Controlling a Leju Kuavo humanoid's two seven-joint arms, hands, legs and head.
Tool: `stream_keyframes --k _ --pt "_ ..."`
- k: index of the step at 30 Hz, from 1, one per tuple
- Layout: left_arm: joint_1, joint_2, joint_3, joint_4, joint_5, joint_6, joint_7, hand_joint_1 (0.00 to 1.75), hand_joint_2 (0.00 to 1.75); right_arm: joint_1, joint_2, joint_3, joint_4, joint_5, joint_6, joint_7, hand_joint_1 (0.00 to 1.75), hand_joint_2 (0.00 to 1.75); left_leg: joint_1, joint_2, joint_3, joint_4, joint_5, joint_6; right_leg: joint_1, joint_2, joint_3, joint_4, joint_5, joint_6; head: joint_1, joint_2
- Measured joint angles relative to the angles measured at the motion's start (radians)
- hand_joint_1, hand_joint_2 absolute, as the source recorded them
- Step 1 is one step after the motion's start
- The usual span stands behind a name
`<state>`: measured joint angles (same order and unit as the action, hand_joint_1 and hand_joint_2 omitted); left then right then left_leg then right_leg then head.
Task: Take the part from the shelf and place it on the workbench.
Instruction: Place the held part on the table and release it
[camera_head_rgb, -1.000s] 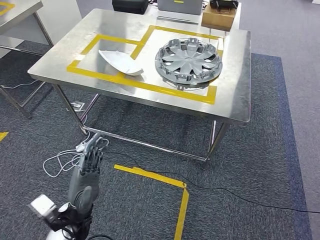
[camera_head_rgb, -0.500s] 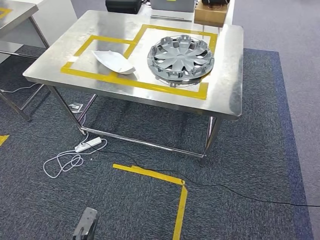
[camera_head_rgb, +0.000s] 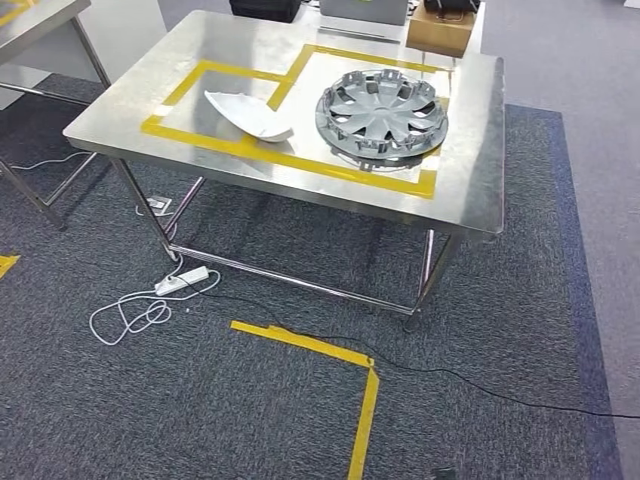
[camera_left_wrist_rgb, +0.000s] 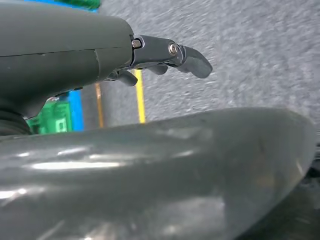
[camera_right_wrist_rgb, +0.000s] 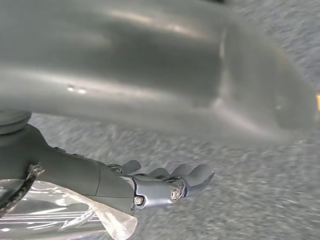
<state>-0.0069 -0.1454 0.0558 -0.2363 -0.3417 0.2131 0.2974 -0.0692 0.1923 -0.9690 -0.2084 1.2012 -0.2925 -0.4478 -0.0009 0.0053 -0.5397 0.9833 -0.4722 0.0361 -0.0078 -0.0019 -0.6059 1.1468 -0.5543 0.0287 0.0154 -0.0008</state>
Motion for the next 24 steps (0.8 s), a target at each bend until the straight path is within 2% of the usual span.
stream_keyframes --k 2,3,6,7,9,11,12,13,14,16,17,18,21,22,23,24 --pt "0.0 -0.007 0.003 0.006 0.006 0.008 0.001 0.0 0.0 -0.004 0.0 -0.011 0.0 -0.012 0.001 -0.029 0.0 0.0 -0.005 -0.001 -0.002 0.005 -0.001 -0.006 0.002 0.0 0.07 -0.13 0.04 -0.007 0.0 0.0" --pt "0.0 -0.01 0.004 0.008 0.006 0.01 0.001 0.0 0.0 -0.006 0.0 -0.014 0.0 -0.015 0.0 -0.035 0.0 0.0 -0.007 -0.001 -0.005 0.007 0.0 -0.01 0.003 0.001 0.086 -0.16 0.044 -0.01 0.0 0.0" --pt "0.0 -0.015 0.005 0.013 0.006 0.012 0.001 0.0 0.0 -0.004 0.001 -0.025 0.0 -0.02 -0.002 -0.04 0.0 0.0 -0.007 -0.002 -0.01 0.012 -0.001 -0.025 0.001 0.001 0.091 -0.172 0.047 -0.022 -0.001 0.0" --pt "0.0 -0.015 0.005 0.014 0.006 0.013 0.001 0.0 0.0 -0.004 0.002 -0.028 0.0 -0.021 -0.003 -0.041 0.0 0.0 -0.006 -0.003 -0.014 0.025 -0.012 -0.031 -0.001 0.0 0.092 -0.175 0.05 -0.027 -0.003 0.0" --pt "0.0 -0.016 0.006 0.016 0.006 0.014 0.001 0.0 0.0 -0.005 0.003 -0.031 -0.001 -0.021 -0.003 -0.042 0.0 0.0 -0.002 -0.004 -0.05 0.113 -0.07 -0.044 -0.004 -0.001 0.091 -0.178 0.055 -0.035 -0.008 0.0" --pt "0.001 -0.016 0.006 0.018 0.006 0.014 0.001 0.0 0.0 -0.005 0.003 -0.032 -0.001 -0.02 -0.003 -0.042 0.0 0.0 0.002 -0.004 -0.111 0.255 -0.139 -0.053 -0.004 -0.003 0.088 -0.178 0.055 -0.037 -0.012 0.0" --pt "0.001 -0.016 0.006 0.019 0.006 0.014 0.001 0.0 0.0 -0.004 0.003 -0.032 -0.001 -0.02 -0.003 -0.042 0.0 0.0 0.004 -0.004 -0.129 0.3 -0.15 -0.055 -0.004 -0.004 0.088 -0.177 0.055 -0.037 -0.012 0.0" --pt "0.002 -0.015 0.006 0.02 0.007 0.015 0.001 0.0 0.0 -0.003 0.003 -0.032 -0.001 -0.021 -0.002 -0.043 0.0 0.0 0.006 -0.004 -0.131 0.311 -0.143 -0.057 -0.004 -0.004 0.088 -0.177 0.055 -0.037 -0.012 0.0" --pt "0.002 -0.015 0.006 0.021 0.007 0.016 0.001 0.0 0.0 -0.003 0.003 -0.033 -0.001 -0.023 0.0 -0.043 0.0 0.0 0.007 -0.004 -0.111 0.272 -0.114 -0.057 -0.004 -0.003 0.089 -0.176 0.055 -0.036 -0.012 0.0" --pt "0.001 -0.015 0.007 0.023 0.009 0.019 -0.003 0.0 0.0 -0.004 0.003 -0.035 -0.001 -0.027 0.006 -0.044 0.0 0.0 0.009 -0.004 -0.041 0.134 -0.047 -0.053 -0.003 -0.002 0.092 -0.174 0.053 -0.033 -0.012 0.0" --pt "0.0 -0.016 0.009 0.023 0.01 0.021 -0.005 0.0 0.0 -0.005 0.003 -0.037 -0.001 -0.029 0.01 -0.04 0.0 0.0 0.009 -0.004 -0.012 0.072 -0.027 -0.05 -0.001 -0.001 0.091 -0.171 0.051 -0.029 -0.012 0.0" --pt "-0.001 -0.016 0.01 0.024 0.009 0.02 -0.006 0.0 0.0 -0.006 0.003 -0.039 -0.001 -0.03 0.015 -0.034 0.0 0.0 0.008 -0.005 0.003 0.037 -0.02 -0.046 0.001 -0.001 0.089 -0.168 0.05 -0.024 -0.011 0.0" --pt "0.0 -0.018 0.012 0.026 -0.005 0.002 0.002 0.0 0.0 -0.008 0.003 -0.047 -0.001 -0.031 0.045 0.006 0.0 0.0 0.005 -0.005 0.005 0.017 -0.018 -0.028 0.0 -0.001 0.082 -0.166 0.05 -0.007 -0.01 0.0" --pt "0.0 -0.018 0.012 0.027 -0.01 -0.005 0.005 0.0 0.0 -0.009 0.002 -0.05 -0.001 -0.031 0.054 0.017 0.0 0.0 0.006 -0.004 0.005 0.015 -0.015 -0.021 -0.001 -0.001 0.077 -0.158 0.041 -0.002 -0.01 0.0" --pt "0.0 -0.018 0.012 0.028 -0.013 -0.008 0.007 0.0 0.0 -0.009 0.002 -0.053 -0.001 -0.031 0.06 0.024 0.0 0.0 0.007 -0.004 0.004 0.012 -0.012 -0.014 -0.002 -0.001 0.063 -0.133 0.022 0.003 -0.008 0.0" --pt "0.0 -0.019 0.012 0.028 -0.015 -0.01 0.007 0.0 0.0 -0.009 0.002 -0.054 -0.001 -0.031 0.063 0.028 0.0 0.0 0.008 -0.003 0.002 0.01 -0.01 -0.008 -0.003 0.0 0.038 -0.083 -0.008 0.006 -0.006 0.0"
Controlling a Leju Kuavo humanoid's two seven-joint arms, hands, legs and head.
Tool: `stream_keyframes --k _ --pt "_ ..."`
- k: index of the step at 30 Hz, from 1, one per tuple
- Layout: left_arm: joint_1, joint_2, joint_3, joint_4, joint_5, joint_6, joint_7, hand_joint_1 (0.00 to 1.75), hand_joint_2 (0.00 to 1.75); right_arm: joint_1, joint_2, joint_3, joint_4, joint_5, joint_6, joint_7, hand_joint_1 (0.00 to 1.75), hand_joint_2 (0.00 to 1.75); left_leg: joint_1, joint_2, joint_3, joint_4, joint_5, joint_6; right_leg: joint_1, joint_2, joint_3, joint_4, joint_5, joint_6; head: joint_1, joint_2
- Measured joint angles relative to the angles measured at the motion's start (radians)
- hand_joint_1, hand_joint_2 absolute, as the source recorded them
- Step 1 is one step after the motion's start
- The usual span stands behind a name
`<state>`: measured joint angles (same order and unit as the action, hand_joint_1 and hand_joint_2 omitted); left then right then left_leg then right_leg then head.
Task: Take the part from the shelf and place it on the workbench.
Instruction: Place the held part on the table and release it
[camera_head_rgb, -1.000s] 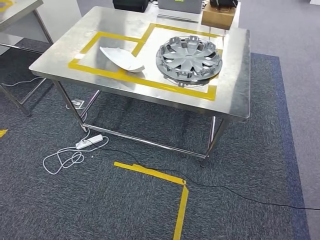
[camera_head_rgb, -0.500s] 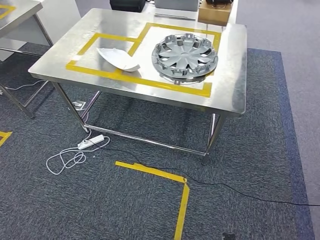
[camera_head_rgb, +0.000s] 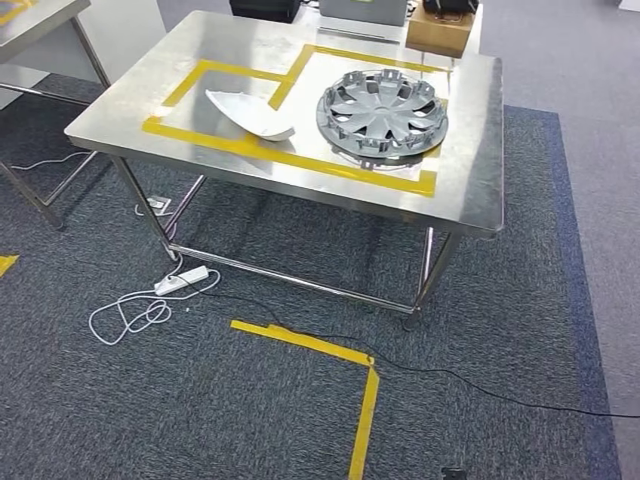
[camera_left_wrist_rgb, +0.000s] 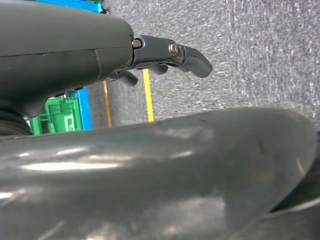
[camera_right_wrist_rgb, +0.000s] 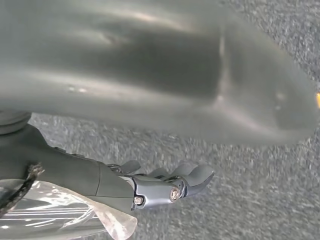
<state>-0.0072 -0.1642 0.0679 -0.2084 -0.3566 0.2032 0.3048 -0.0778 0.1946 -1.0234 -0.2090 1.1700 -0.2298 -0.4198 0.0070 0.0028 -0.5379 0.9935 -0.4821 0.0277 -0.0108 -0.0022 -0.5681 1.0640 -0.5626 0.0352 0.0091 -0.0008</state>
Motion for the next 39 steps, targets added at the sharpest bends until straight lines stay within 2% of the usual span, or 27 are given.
stream_keyframes --k 2,3,4,5,7,8,10,12,14,15,17,18,19,20,21,23,25,26,28,30,32,33,34,35,36,38,39 --pt "0.0 0.0 0.0 0.001 -0.001 -0.002 0.0 0.0 0.0 0.0 0.0 -0.002 0.0 0.0 0.003 0.003 0.0 0.0 -0.003 0.001 -0.005 0.0 0.002 0.006 0.0 0.0 -0.067 0.141 -0.066 0.004 0.003 0.0" --pt "0.0 -0.001 0.0 0.002 -0.001 -0.002 0.0 0.0 0.0 0.001 0.0 -0.003 0.0 0.0 0.004 0.004 0.0 0.0 -0.004 0.002 -0.007 0.0 0.003 0.007 0.0 0.0 -0.094 0.198 -0.083 0.005 0.002 0.0" --pt "0.0 -0.001 0.0 0.003 -0.001 -0.003 0.0 0.0 0.0 0.003 0.0 -0.003 0.0 0.0 0.003 0.005 0.0 0.0 -0.006 0.001 -0.008 0.0 0.003 0.008 0.0 0.0 -0.103 0.217 -0.079 0.004 0.002 0.0" --pt "0.001 -0.001 0.0 0.003 -0.002 -0.003 0.001 0.0 0.0 0.004 0.0 -0.003 0.0 0.001 0.002 0.008 0.0 0.0 -0.007 0.001 -0.007 0.0 0.003 0.008 0.0 0.0 -0.094 0.199 -0.058 0.001 0.002 0.0" --pt "0.0 -0.001 0.0 0.004 -0.004 -0.004 0.001 0.0 0.0 0.004 -0.001 -0.004 0.0 0.004 -0.001 0.018 0.0 0.0 -0.01 -0.001 -0.004 0.0 0.003 0.007 0.002 0.0 -0.027 0.067 0.015 -0.008 0.003 0.0" --pt "0.0 -0.002 0.0 0.004 -0.007 -0.004 0.002 0.0 0.0 0.002 -0.002 -0.004 0.0 0.006 -0.004 0.026 0.0 0.0 -0.012 -0.003 -0.005 0.002 0.002 0.005 0.003 0.0 0.009 -0.001 0.039 -0.014 0.003 0.0" --pt "-0.002 -0.004 0.0 0.005 -0.011 -0.006 0.004 0.0 0.0 0.0 -0.002 -0.004 0.0 0.008 -0.012 0.048 0.0 0.0 -0.016 -0.006 -0.01 0.005 0.004 -0.004 0.005 0.0 0.045 -0.071 0.052 -0.02 0.002 0.0" --pt "-0.002 -0.004 0.0 0.005 -0.014 -0.007 0.007 0.0 0.0 0.002 -0.003 -0.005 0.0 0.009 -0.018 0.072 0.0 0.0 -0.016 -0.009 -0.014 0.008 0.006 -0.013 0.005 -0.003 0.048 -0.081 0.052 -0.025 0.001 0.0" --pt "-0.002 -0.004 0.0 0.006 -0.017 -0.007 0.011 0.0 0.0 0.003 -0.003 -0.005 0.0 0.01 -0.018 0.09 0.0 0.0 -0.013 -0.01 -0.024 0.034 -0.015 -0.024 0.002 -0.011 0.05 -0.087 0.057 -0.034 -0.001 0.0" --pt "-0.002 -0.004 0.0 0.006 -0.018 -0.008 0.013 0.0 0.0 0.003 -0.003 -0.006 0.0 0.011 -0.018 0.097 0.0 0.0 -0.012 -0.01 -0.041 0.075 -0.042 -0.03 -0.001 -0.016 0.05 -0.09 0.058 -0.038 -0.004 0.0" --pt "-0.002 -0.004 0.0 0.006 -0.019 -0.007 0.015 0.0 0.0 0.004 -0.003 -0.007 0.0 0.013 -0.018 0.11 0.0 0.0 -0.008 -0.009 -0.097 0.204 -0.11 -0.041 0.0 -0.029 0.05 -0.089 0.057 -0.044 -0.009 0.0" --pt "-0.002 -0.004 0.0 0.006 -0.02 -0.007 0.016 0.0 0.0 0.005 -0.003 -0.008 0.0 0.013 -0.019 0.114 0.0 0.0 -0.006 -0.009 -0.122 0.261 -0.131 -0.045 0.0 -0.037 0.05 -0.088 0.057 -0.045 -0.009 0.0" --pt "-0.001 -0.004 0.0 0.006 -0.02 -0.006 0.016 0.0 0.0 0.006 -0.003 -0.008 0.0 0.013 -0.019 0.116 0.0 0.0 -0.004 -0.008 -0.134 0.29 -0.134 -0.047 0.0 -0.045 0.051 -0.088 0.056 -0.045 -0.009 0.0" --pt "-0.001 -0.004 0.0 0.006 -0.02 -0.005 0.016 0.0 0.0 0.006 -0.003 -0.009 0.0 0.013 -0.02 0.118 0.0 0.0 -0.003 -0.006 -0.128 0.279 -0.117 -0.048 0.0 -0.052 0.051 -0.087 0.055 -0.045 -0.009 0.0" --pt "0.0 -0.003 0.0 0.006 -0.02 -0.004 0.016 0.0 0.0 0.006 -0.003 -0.009 0.0 0.013 -0.02 0.119 0.0 0.0 -0.002 0.0 -0.104 0.232 -0.084 -0.047 0.0 -0.06 0.054 -0.086 0.053 -0.044 -0.009 0.0" --pt "-0.001 -0.003 0.0 0.006 -0.02 -0.003 0.016 0.0 0.0 0.006 -0.003 -0.009 0.0 0.013 -0.021 0.12 0.0 0.0 -0.004 0.039 -0.038 0.096 -0.021 -0.044 0.003 -0.074 0.059 -0.084 0.047 -0.037 -0.01 0.0" --pt "-0.003 -0.004 0.0 0.006 -0.021 -0.003 0.016 0.0 0.0 0.007 -0.003 -0.009 0.0 0.013 -0.022 0.122 0.0 0.0 -0.009 0.07 -0.007 0.024 -0.004 -0.034 0.01 -0.092 0.061 -0.08 0.042 -0.028 -0.009 0.0" --pt "-0.003 -0.005 0.0 0.006 -0.021 -0.003 0.016 0.0 0.0 0.007 -0.003 -0.009 0.0 0.013 -0.023 0.122 0.0 0.0 -0.013 0.068 -0.008 0.017 -0.008 -0.029 0.012 -0.102 0.062 -0.079 0.04 -0.024 -0.008 0.0" --pt "-0.001 -0.006 0.0 0.006 -0.021 -0.003 0.016 0.0 0.0 0.004 -0.003 -0.01 0.0 0.013 -0.024 0.123 0.0 0.0 -0.011 0.046 -0.012 0.014 -0.005 -0.017 0.01 -0.115 0.063 -0.077 0.032 -0.016 -0.007 0.0" --pt "0.0 -0.007 0.001 0.006 -0.021 -0.003 0.016 0.0 0.0 0.001 -0.003 -0.01 0.0 0.013 -0.025 0.123 0.0 0.0 -0.007 0.025 -0.013 0.011 0.0 -0.006 0.006 -0.078 0.042 -0.029 -0.006 -0.006 -0.003 0.0" --pt "-0.001 -0.008 0.001 0.006 -0.021 -0.004 0.016 0.0 0.0 0.003 -0.003 -0.01 0.0 0.013 -0.025 0.123 0.0 0.0 -0.006 0.004 -0.018 0.011 0.004 0.001 0.004 -0.023 -0.019 0.101 -0.074 -0.002 0.003 0.0" --pt "-0.002 -0.009 0.001 0.006 -0.021 -0.005 0.016 0.0 0.0 0.005 -0.003 -0.01 0.0 0.013 -0.025 0.123 0.0 0.0 -0.006 -0.009 -0.019 0.011 0.005 0.004 0.004 -0.009 -0.053 0.17 -0.099 -0.002 0.004 0.0" --pt "-0.001 -0.009 0.001 0.006 -0.021 -0.007 0.016 0.0 0.0 0.008 -0.003 -0.01 0.0 0.012 -0.025 0.124 0.0 0.0 -0.007 -0.023 -0.02 0.012 0.006 0.004 0.004 -0.003 -0.075 0.212 -0.106 -0.003 0.004 0.0" --pt "-0.001 -0.009 0.001 0.006 -0.021 -0.009 0.016 0.0 0.0 0.01 -0.003 -0.011 0.0 0.012 -0.025 0.125 0.0 0.0 -0.008 -0.037 -0.02 0.012 0.006 0.005 0.004 0.0 -0.081 0.217 -0.092 -0.005 0.004 0.0" --pt "0.0 -0.009 0.001 0.006 -0.021 -0.011 0.016 0.0 0.0 0.01 -0.003 -0.012 0.0 0.012 -0.025 0.126 0.0 0.0 -0.008 -0.051 -0.019 0.013 0.006 0.005 0.003 0.005 -0.066 0.179 -0.059 -0.008 0.004 0.0" --pt "-0.001 -0.01 0.001 0.007 -0.021 -0.014 0.016 0.0 0.0 0.009 -0.003 -0.015 0.0 0.012 -0.025 0.127 0.0 0.0 -0.009 -0.077 -0.017 0.015 0.006 0.002 0.001 0.04 -0.007 0.04 0.016 -0.014 0.005 0.0" --pt "-0.002 -0.01 0.001 0.007 -0.021 -0.014 0.016 0.0 0.0 0.009 -0.003 -0.017 0.0 0.012 -0.025 0.127 0.0 0.0 -0.01 -0.088 -0.019 0.017 0.006 -0.001 -0.001 0.06 0.019 -0.018 0.037 -0.017 0.005 0.0"
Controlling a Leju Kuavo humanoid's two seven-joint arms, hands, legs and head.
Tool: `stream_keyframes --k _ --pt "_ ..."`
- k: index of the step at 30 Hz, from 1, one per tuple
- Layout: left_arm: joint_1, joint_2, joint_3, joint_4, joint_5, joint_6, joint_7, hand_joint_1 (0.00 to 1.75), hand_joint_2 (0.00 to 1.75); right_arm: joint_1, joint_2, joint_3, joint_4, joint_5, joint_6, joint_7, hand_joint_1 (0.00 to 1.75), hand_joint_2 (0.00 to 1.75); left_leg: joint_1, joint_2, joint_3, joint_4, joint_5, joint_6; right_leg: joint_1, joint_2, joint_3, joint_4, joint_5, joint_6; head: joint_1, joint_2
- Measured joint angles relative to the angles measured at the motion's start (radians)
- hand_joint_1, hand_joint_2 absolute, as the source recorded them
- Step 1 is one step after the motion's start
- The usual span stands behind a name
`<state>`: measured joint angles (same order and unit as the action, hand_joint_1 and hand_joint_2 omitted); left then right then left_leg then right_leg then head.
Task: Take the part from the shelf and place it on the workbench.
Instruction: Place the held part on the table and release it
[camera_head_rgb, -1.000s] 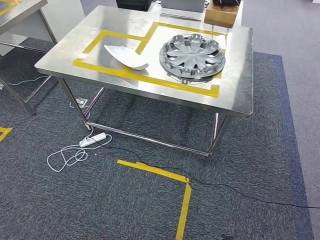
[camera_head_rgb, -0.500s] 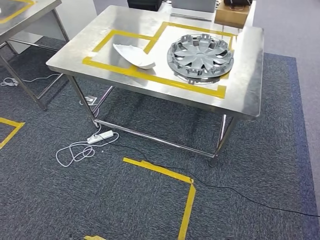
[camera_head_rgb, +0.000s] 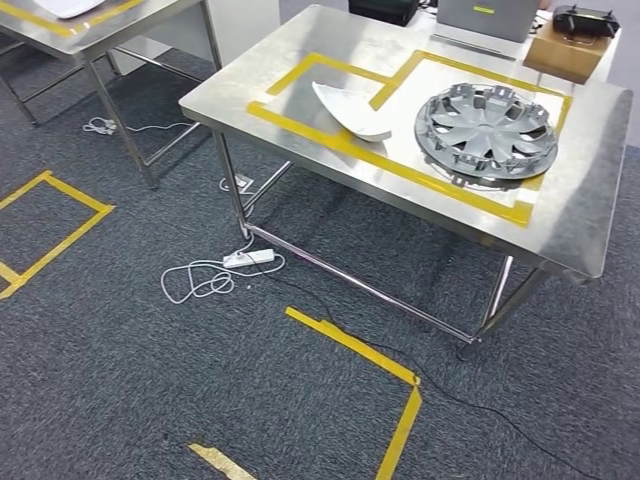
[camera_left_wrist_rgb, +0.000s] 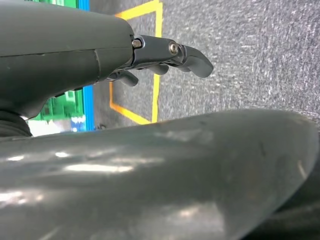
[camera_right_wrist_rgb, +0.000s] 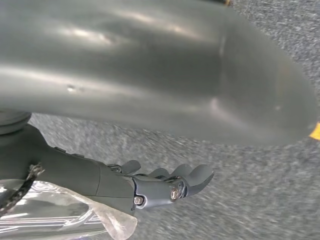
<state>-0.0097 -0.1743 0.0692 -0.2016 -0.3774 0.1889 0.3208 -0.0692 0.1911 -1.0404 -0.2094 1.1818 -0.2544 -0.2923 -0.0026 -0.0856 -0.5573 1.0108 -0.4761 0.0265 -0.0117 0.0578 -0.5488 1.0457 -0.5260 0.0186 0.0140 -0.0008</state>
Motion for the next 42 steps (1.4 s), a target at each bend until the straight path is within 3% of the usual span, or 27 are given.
stream_keyframes --k 2,4,6,8,10,11,12,13,15,16,17,19,20,22,23,25,26,27,29,30,31,33,35,37,39,41,42 --pt "-0.001 -0.001 0.0 0.0 0.0 0.0 0.0 0.0 0.0 -0.001 0.0 -0.002 0.0 -0.001 0.0 0.001 0.0 0.0 0.002 -0.02 -0.009 0.002 0.004 -0.012 0.0 0.022 0.021 -0.044 0.004 -0.003 0.0 0.0" --pt "0.001 -0.001 0.001 0.001 0.0 0.0 0.0 0.0 0.0 -0.001 0.0 -0.003 0.0 -0.002 0.0 0.001 0.0 0.0 0.005 -0.033 -0.017 0.004 0.007 -0.025 0.0 0.003 0.026 -0.049 0.007 -0.01 0.0 0.0" --pt "0.0 -0.001 0.003 0.002 0.0 0.0 0.0 0.0 0.0 -0.001 0.0 -0.004 0.0 -0.001 0.0 0.0 0.0 0.0 0.003 0.003 -0.033 0.042 -0.019 -0.036 -0.003 -0.022 0.029 -0.054 0.011 -0.019 -0.006 0.0" --pt "-0.002 0.0 0.005 0.002 0.0 0.001 0.0 0.0 0.0 0.001 0.0 -0.006 0.0 0.0 0.0 0.0 0.0 0.0 0.002 0.056 -0.083 0.153 -0.081 -0.046 -0.003 -0.053 0.031 -0.055 0.009 -0.027 -0.013 0.0" --pt "-0.002 0.0 0.007 0.002 0.0 0.002 0.0 0.0 0.0 0.004 0.0 -0.008 0.0 -0.002 0.0 0.0 0.0 0.0 0.005 0.074 -0.134 0.266 -0.124 -0.051 0.0 -0.086 0.031 -0.055 0.006 -0.031 -0.014 0.0" --pt "-0.001 0.0 0.008 0.002 0.0 0.003 0.0 0.0 0.0 0.004 0.0 -0.008 0.0 -0.003 0.0 0.0 0.0 0.0 0.005 0.076 -0.138 0.28 -0.12 -0.052 0.001 -0.1 0.032 -0.055 0.005 -0.031 -0.014 0.0" --pt "0.0 0.001 0.008 0.002 0.0 0.003 0.0 0.0 0.0 0.003 0.0 -0.009 0.0 -0.003 0.0 0.0 0.0 0.0 0.005 0.08 -0.122 0.254 -0.097 -0.05 0.003 -0.112 0.033 -0.055 0.004 -0.031 -0.014 0.0" --pt "0.001 0.001 0.009 0.002 0.0 0.004 0.0 0.0 0.0 0.002 0.0 -0.009 0.0 -0.003 0.0 0.0 0.0 0.0 0.004 0.088 -0.088 0.193 -0.063 -0.046 0.004 -0.124 0.036 -0.055 0.002 -0.03 -0.014 0.0" --pt "0.001 0.002 0.009 0.002 0.0 0.006 0.001 0.0 0.0 0.0 0.001 -0.01 0.0 -0.004 0.001 0.0 0.0 0.0 -0.004 0.127 -0.019 0.06 -0.016 -0.033 0.009 -0.144 0.041 -0.054 -0.003 -0.025 -0.014 0.0" --pt "0.0 0.002 0.009 0.002 0.0 0.007 0.001 0.0 0.0 0.0 0.001 -0.01 0.0 -0.005 0.001 0.0 0.0 0.0 -0.008 0.143 0.001 0.02 -0.007 -0.026 0.011 -0.154 0.042 -0.053 -0.005 -0.021 -0.013 0.0" --pt "0.0 0.002 0.009 0.002 0.0 0.008 0.002 0.0 0.0 0.0 0.001 -0.01 0.0 -0.005 0.002 0.0 0.0 0.0 -0.012 0.15 0.006 0.005 -0.009 -0.021 0.014 -0.163 0.043 -0.052 -0.007 -0.018 -0.013 0.0" --pt "0.002 0.001 0.01 0.002 0.0 0.008 0.002 0.0 0.0 -0.003 0.001 -0.011 0.0 -0.005 0.002 0.0 0.0 0.0 -0.013 0.134 0.002 0.001 -0.007 -0.011 0.015 -0.181 0.047 -0.054 -0.008 -0.01 -0.013 0.0" --pt "0.004 0.0 0.01 0.002 0.0 0.009 0.002 0.0 0.0 -0.005 0.001 -0.011 -0.001 -0.005 0.002 0.0 0.0 0.0 -0.011 0.125 0.002 -0.003 -0.004 -0.005 0.014 -0.175 0.047 -0.052 -0.013 -0.005 -0.013 0.0" --pt "0.004 -0.002 0.01 0.002 0.0 0.009 0.002 0.0 0.0 -0.007 0.001 -0.011 -0.001 -0.005 0.003 -0.001 0.0 0.0 -0.005 0.107 0.004 -0.011 0.003 0.006 0.01 -0.128 0.026 -0.005 -0.049 0.005 -0.01 0.0" --pt "0.003 -0.003 0.01 0.002 0.0 0.009 0.002 0.0 0.0 -0.006 0.001 -0.012 -0.001 -0.005 0.003 -0.001 0.0 0.0 -0.003 0.098 0.003 -0.013 0.006 0.01 0.008 -0.095 0.0 0.05 -0.08 0.008 -0.007 0.0" --pt "0.002 -0.004 0.01 0.002 0.0 0.009 0.002 0.0 0.0 -0.001 0.0 -0.012 -0.001 -0.006 0.003 0.0 0.0 0.0 -0.002 0.075 -0.001 -0.012 0.008 0.014 0.005 -0.065 -0.067 0.188 -0.137 0.012 -0.005 0.0" --pt "0.002 -0.004 0.01 0.002 0.0 0.009 0.002 0.0 0.0 0.002 0.0 -0.012 -0.001 -0.006 0.003 0.0 0.0 0.0 -0.002 0.062 -0.002 -0.012 0.009 0.014 0.005 -0.062 -0.089 0.228 -0.143 0.013 -0.005 0.0" --pt "0.003 -0.004 0.01 0.003 0.0 0.009 0.002 0.0 0.0 0.004 0.0 -0.013 -0.001 -0.006 0.003 0.0 0.0 0.0 -0.002 0.049 -0.002 -0.012 0.01 0.013 0.004 -0.06 -0.094 0.232 -0.13 0.014 -0.004 0.0" --pt "0.004 -0.005 0.01 0.003 0.0 0.009 0.002 0.0 0.0 0.004 0.0 -0.013 -0.001 -0.006 0.003 0.0 0.0 0.0 -0.001 0.022 0.0 -0.01 0.01 0.01 0.0 -0.044 -0.051 0.126 -0.054 0.014 -0.004 0.0" --pt "0.003 -0.005 0.01 0.003 0.0 0.009 0.002 0.0 0.0 0.004 0.0 -0.014 -0.001 -0.006 0.003 0.0 0.0 0.0 -0.002 0.01 -0.001 -0.008 0.01 0.006 -0.004 -0.018 -0.021 0.057 -0.023 0.014 -0.004 0.0" --pt "0.001 -0.005 0.01 0.003 0.0 0.009 0.002 0.0 0.0 0.004 0.0 -0.014 -0.001 -0.006 0.003 0.001 0.0 0.0 -0.003 -0.002 -0.005 -0.004 0.011 0.002 -0.008 0.006 0.005 0.0 -0.004 0.014 -0.004 0.0" --pt "-0.001 -0.005 0.01 0.003 -0.001 0.009 0.002 0.0 0.0 0.004 0.0 -0.016 -0.001 -0.007 0.004 0.001 0.0 0.0 -0.002 -0.023 -0.016 0.0 0.015 -0.011 -0.01 0.033 0.025 -0.041 -0.002 0.009 -0.004 0.0" --pt "0.001 -0.005 0.011 0.004 -0.001 0.009 0.002 0.0 0.0 0.004 0.001 -0.017 -0.001 -0.007 0.004 0.001 0.0 0.0 0.002 -0.038 -0.025 0.003 0.017 -0.023 -0.009 0.011 0.03 -0.045 0.001 -0.001 -0.004 0.0" --pt "0.002 -0.004 0.011 0.004 -0.001 0.01 0.002 0.0 0.0 0.003 0.001 -0.017 -0.002 -0.006 0.005 0.0 0.0 0.0 0.0 -0.006 -0.042 0.041 -0.009 -0.032 -0.011 -0.017 0.034 -0.051 0.004 -0.013 -0.01 0.0" --pt "-0.001 -0.004 0.012 0.004 -0.001 0.011 0.002 0.0 0.0 0.005 0.002 -0.017 -0.002 -0.007 0.006 -0.001 0.0 0.0 -0.001 0.05 -0.096 0.16 -0.071 -0.041 -0.008 -0.05 0.038 -0.053 0.001 -0.022 -0.018 0.0" --pt "-0.001 -0.003 0.012 0.004 -0.001 0.011 0.002 0.0 0.0 0.007 0.002 -0.018 -0.002 -0.008 0.006 0.0 0.0 0.0 0.0 0.073 -0.149 0.276 -0.113 -0.045 -0.003 -0.085 0.04 -0.053 -0.002 -0.026 -0.018 0.0" --pt "0.0 -0.003 0.013 0.004 -0.001 0.011 0.002 0.0 0.0 0.007 0.002 -0.018 -0.002 -0.008 0.006 0.0 0.0 0.0 0.0 0.077 -0.153 0.287 -0.107 -0.044 -0.002 -0.099 0.041 -0.053 -0.004 -0.027 -0.018 0.0"
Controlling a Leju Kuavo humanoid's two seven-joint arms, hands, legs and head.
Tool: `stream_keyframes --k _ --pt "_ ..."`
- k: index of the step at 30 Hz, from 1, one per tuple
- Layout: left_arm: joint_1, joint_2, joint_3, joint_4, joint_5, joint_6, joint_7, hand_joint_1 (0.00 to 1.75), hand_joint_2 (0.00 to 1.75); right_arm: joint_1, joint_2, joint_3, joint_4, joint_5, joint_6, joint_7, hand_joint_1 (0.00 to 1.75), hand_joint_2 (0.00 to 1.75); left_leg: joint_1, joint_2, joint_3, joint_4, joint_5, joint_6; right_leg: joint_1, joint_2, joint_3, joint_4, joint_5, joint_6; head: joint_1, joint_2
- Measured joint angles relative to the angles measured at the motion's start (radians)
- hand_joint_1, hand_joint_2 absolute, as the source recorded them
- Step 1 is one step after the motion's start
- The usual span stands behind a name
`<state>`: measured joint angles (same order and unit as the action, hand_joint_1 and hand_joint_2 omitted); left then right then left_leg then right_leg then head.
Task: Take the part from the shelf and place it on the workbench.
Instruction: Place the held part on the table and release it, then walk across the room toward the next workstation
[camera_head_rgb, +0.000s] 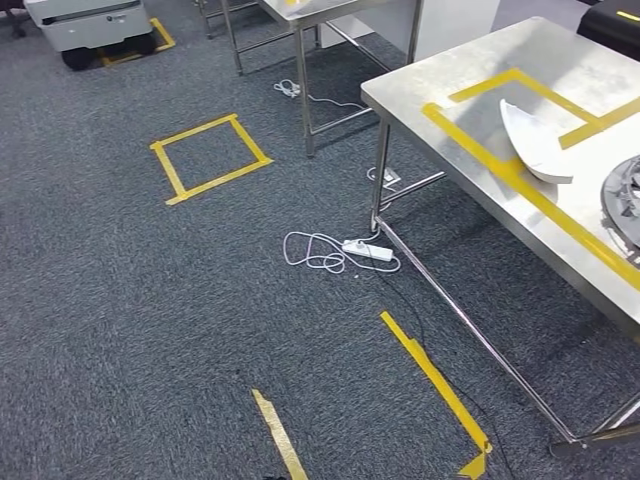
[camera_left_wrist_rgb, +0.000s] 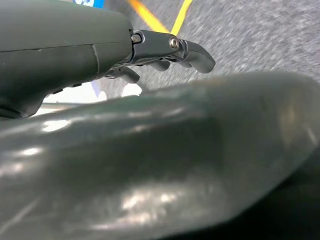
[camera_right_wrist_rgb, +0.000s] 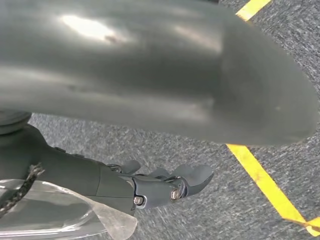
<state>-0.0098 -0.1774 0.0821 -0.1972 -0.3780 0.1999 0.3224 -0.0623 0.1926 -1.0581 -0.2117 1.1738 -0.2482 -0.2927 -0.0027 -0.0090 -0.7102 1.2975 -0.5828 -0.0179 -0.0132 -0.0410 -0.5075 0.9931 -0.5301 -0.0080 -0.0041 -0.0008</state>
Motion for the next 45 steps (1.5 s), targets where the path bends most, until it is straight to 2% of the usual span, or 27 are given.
stream_keyframes --k 1,2,4,6,8,10,12,14,15,16,17,19,21,23,24,26,28,29,30,31,33,35,37,40,42,44,45 --pt "0.001 0.0 0.0 0.0 0.0 0.0 0.0 0.0 0.0 -0.001 0.0 0.0 0.0 0.0 0.0 0.0 0.0 0.0 0.0 0.004 0.017 -0.03 0.024 0.003 0.002 -0.012 0.002 0.0 -0.002 0.0 0.0 0.0" --pt "0.002 0.001 0.001 0.0 0.0 0.0 0.0 0.0 0.0 -0.003 0.0 0.0 0.0 0.0 0.0 0.0 0.0 0.0 -0.002 0.013 0.05 -0.092 0.059 0.008 0.003 -0.024 0.006 0.0 -0.004 0.001 0.0 0.0" --pt "0.002 0.001 0.001 0.0 0.0 0.0 0.0 0.0 0.0 -0.004 0.0 0.0 0.0 0.001 0.0 0.0 0.0 0.0 -0.012 0.056 0.118 -0.222 0.104 0.023 0.008 -0.043 0.011 0.001 -0.011 0.005 0.0 0.0" --pt "0.001 0.001 0.001 0.0 -0.001 0.0 0.0 0.0 0.0 -0.005 0.0 0.0 0.0 0.0 0.0 0.0 0.0 0.0 -0.022 0.081 0.141 -0.275 0.107 0.035 0.013 -0.064 0.014 0.001 -0.017 0.013 0.001 0.0" --pt "0.003 0.0 0.001 0.0 -0.003 0.001 0.0 0.0 0.0 -0.007 0.0 0.0 0.0 0.0 0.0 0.0 0.0 0.0 -0.021 0.063 0.139 -0.283 0.109 0.044 0.014 -0.077 0.017 0.0 -0.023 0.022 0.001 0.0" --pt "0.004 -0.002 0.001 0.001 -0.006 0.002 0.0 0.0 0.0 -0.009 0.0 0.0 0.0 0.0 0.001 0.0 0.0 0.0 -0.015 0.043 0.142 -0.292 0.115 0.054 0.012 -0.04 0.007 0.029 -0.05 0.032 0.004 0.0" --pt "0.003 -0.003 0.001 0.001 -0.008 0.003 0.0 0.0 0.0 -0.007 0.0 0.0 0.0 -0.001 0.001 0.0 0.0 0.0 -0.013 0.02 0.143 -0.296 0.119 0.062 0.011 0.017 -0.045 0.141 -0.109 0.037 0.01 0.0" --pt "0.002 -0.003 0.001 0.001 -0.009 0.003 0.0 0.0 0.0 -0.002 0.0 0.0 0.0 -0.001 0.001 0.001 0.0 0.0 -0.013 -0.006 0.142 -0.295 0.12 0.065 0.009 0.037 -0.114 0.272 -0.152 0.038 0.012 0.0" --pt "0.003 -0.004 0.001 0.001 -0.009 0.003 0.0 0.0 0.0 0.0 0.0 0.0 0.0 -0.001 0.001 0.001 0.0 0.0 -0.012 -0.019 0.143 -0.295 0.12 0.065 0.008 0.039 -0.131 0.294 -0.146 0.039 0.012 0.0" --pt "0.003 -0.004 0.001 0.001 -0.009 0.003 0.0 0.0 0.0 0.0 0.0 0.0 0.0 -0.001 0.001 0.001 0.0 0.0 -0.012 -0.033 0.144 -0.295 0.119 0.065 0.007 0.041 -0.13 0.276 -0.119 0.039 0.012 0.0" --pt "0.003 -0.004 0.001 0.001 -0.009 0.003 0.0 0.0 0.0 0.0 0.0 0.0 0.0 -0.001 0.001 0.001 0.0 0.0 -0.011 -0.047 0.146 -0.294 0.119 0.064 0.004 0.046 -0.111 0.219 -0.076 0.039 0.012 0.0" --pt "0.001 -0.004 0.001 0.001 -0.01 0.003 0.0 0.0 0.0 -0.001 0.0 -0.001 0.0 -0.001 0.001 0.001 0.0 0.0 -0.011 -0.072 0.147 -0.289 0.116 0.057 -0.004 0.089 -0.056 0.082 -0.009 0.04 0.012 0.0" --pt "-0.001 -0.004 0.002 0.001 -0.011 0.003 0.0 0.0 0.0 -0.002 0.0 -0.001 0.0 0.0 0.001 0.001 0.0 0.0 -0.01 -0.094 0.139 -0.283 0.115 0.046 -0.007 0.124 -0.025 0.02 0.005 0.036 0.012 0.0" --pt "0.0 -0.003 0.002 0.001 -0.011 0.003 0.0 0.0 0.0 -0.003 0.0 -0.002 0.0 0.0 0.001 0.002 0.0 0.0 -0.007 -0.114 0.131 -0.281 0.119 0.034 -0.005 0.113 -0.019 0.015 0.004 0.026 0.011 0.0" --pt "0.002 -0.003 0.002 0.001 -0.011 0.003 0.0 0.0 0.0 -0.003 0.0 -0.002 0.0 0.001 0.001 0.002 0.0 0.0 -0.006 -0.114 0.129 -0.278 0.118 0.029 -0.005 0.102 -0.017 0.013 0.006 0.02 0.011 0.0" --pt "0.0 -0.002 0.002 0.002 -0.012 0.003 0.0 0.0 0.0 -0.003 0.0 -0.004 0.0 0.001 0.001 0.001 0.0 0.0 -0.008 -0.066 0.105 -0.222 0.081 0.019 -0.006 0.073 -0.011 0.006 0.008 0.009 0.004 0.0" --pt "-0.002 -0.002 0.003 0.002 -0.013 0.003 0.0 0.0 0.0 -0.001 0.0 -0.007 0.0 0.002 0.001 0.002 0.0 0.0 -0.007 -0.01 0.047 -0.095 0.016 0.009 -0.002 0.041 -0.007 0.005 0.004 0.0 -0.002 0.0" --pt "-0.002 -0.002 0.003 0.002 -0.013 0.004 0.0 0.0 0.0 0.0 0.0 -0.009 0.0 0.002 0.001 0.002 0.0 0.0 -0.005 -0.002 0.018 -0.035 -0.007 0.007 0.0 0.025 -0.006 0.005 0.002 -0.002 -0.002 0.0" --pt "-0.002 -0.002 0.003 0.002 -0.013 0.004 0.0 0.0 0.0 0.0 0.0 -0.01 0.0 0.002 0.0 0.002 0.0 0.0 -0.003 0.001 0.003 0.0 -0.013 0.005 0.002 0.011 -0.005 0.005 0.0 -0.003 -0.002 0.0" --pt "-0.001 -0.001 0.004 0.002 -0.013 0.004 0.0 0.0 0.0 -0.001 -0.001 -0.011 0.0 0.002 0.0 0.002 0.0 0.0 -0.001 0.002 0.005 -0.003 0.001 0.006 0.003 -0.003 -0.002 0.005 -0.002 -0.003 -0.002 0.0" --pt "0.001 0.0 0.006 0.002 -0.013 0.004 0.0 0.0 0.0 -0.003 -0.001 -0.012 0.0 0.002 0.0 0.002 0.0 0.0 -0.002 0.015 0.062 -0.111 0.07 0.011 0.004 -0.025 0.006 0.005 -0.008 -0.001 -0.002 0.0" --pt "0.0 0.0 0.006 0.002 -0.014 0.004 0.0 0.0 0.0 -0.005 -0.001 -0.013 0.0 0.002 0.0 0.002 0.0 0.0 -0.013 0.059 0.123 -0.231 0.107 0.022 0.008 -0.043 0.01 0.006 -0.016 0.006 -0.003 0.0" --pt "-0.001 -0.001 0.007 0.002 -0.016 0.004 0.0 0.0 0.0 -0.005 -0.001 -0.014 0.0 0.003 -0.001 0.002 0.0 0.0 -0.023 0.082 0.141 -0.273 0.104 0.032 0.012 -0.063 0.014 0.004 -0.022 0.015 -0.002 0.0" --pt "0.002 -0.001 0.007 0.002 -0.017 0.004 0.0 0.0 0.0 -0.009 -0.001 -0.014 0.0 0.004 -0.004 0.0 0.0 0.0 -0.019 0.054 0.143 -0.286 0.11 0.045 0.013 -0.087 0.021 0.001 -0.029 0.027 -0.002 0.0" --pt "0.001 -0.002 0.008 0.002 -0.018 0.004 0.0 0.0 0.0 -0.011 -0.001 -0.014 -0.001 0.005 -0.006 -0.004 0.0 0.0 -0.013 0.039 0.148 -0.294 0.115 0.053 0.011 -0.043 0.002 0.04 -0.057 0.034 0.002 0.0" --pt "-0.001 -0.003 0.009 0.002 -0.019 0.004 -0.001 0.0 0.0 -0.01 -0.001 -0.014 -0.001 0.005 -0.008 -0.007 0.0 0.0 -0.01 0.021 0.148 -0.295 0.116 0.06 0.008 0.02 -0.055 0.159 -0.113 0.038 0.008 0.0" --pt "-0.002 -0.004 0.009 0.002 -0.018 0.004 -0.002 0.0 0.0 -0.008 -0.001 -0.014 -0.001 0.005 -0.013 -0.008 0.0 0.0 -0.01 0.011 0.147 -0.295 0.116 0.062 0.007 0.034 -0.095 0.231 -0.138 0.04 0.009 0.0"
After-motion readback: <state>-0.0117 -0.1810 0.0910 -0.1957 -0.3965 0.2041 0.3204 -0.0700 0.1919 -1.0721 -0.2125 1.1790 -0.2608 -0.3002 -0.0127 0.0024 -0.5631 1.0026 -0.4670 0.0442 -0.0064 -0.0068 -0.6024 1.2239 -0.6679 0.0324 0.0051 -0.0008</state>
